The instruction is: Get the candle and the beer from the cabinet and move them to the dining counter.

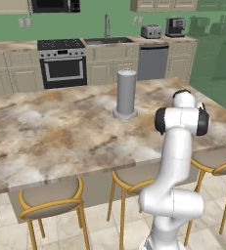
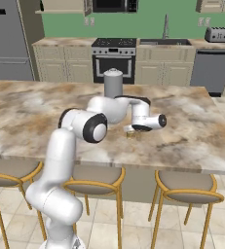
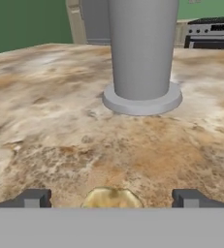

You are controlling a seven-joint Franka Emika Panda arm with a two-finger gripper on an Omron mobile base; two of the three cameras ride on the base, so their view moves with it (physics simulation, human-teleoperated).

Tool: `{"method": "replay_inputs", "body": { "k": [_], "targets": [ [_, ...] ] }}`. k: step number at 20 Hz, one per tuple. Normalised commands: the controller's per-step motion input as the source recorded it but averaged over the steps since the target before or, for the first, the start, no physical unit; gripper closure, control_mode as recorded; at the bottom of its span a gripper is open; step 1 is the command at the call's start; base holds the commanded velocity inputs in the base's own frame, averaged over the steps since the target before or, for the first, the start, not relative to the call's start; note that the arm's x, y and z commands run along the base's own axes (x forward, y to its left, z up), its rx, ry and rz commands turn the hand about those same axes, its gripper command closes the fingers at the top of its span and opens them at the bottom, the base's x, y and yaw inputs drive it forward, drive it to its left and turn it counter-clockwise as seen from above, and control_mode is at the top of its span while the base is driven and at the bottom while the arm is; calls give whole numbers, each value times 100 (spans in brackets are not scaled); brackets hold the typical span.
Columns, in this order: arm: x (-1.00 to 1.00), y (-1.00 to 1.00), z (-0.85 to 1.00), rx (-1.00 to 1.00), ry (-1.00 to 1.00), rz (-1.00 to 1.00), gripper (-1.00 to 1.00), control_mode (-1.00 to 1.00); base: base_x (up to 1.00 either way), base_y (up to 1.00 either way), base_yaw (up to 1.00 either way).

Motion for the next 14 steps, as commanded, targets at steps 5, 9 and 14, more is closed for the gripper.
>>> {"method": "replay_inputs", "body": {
  "k": [5,9,14],
  "targets": [
    [-17,0,69,0,0,-8,-100,-100,0,0,0],
    [-37,0,68,0,0,-14,-100,-100,0,0,0],
    [-37,6,62,0,0,-20,-100,-100,0,0,0]
  ]
}}
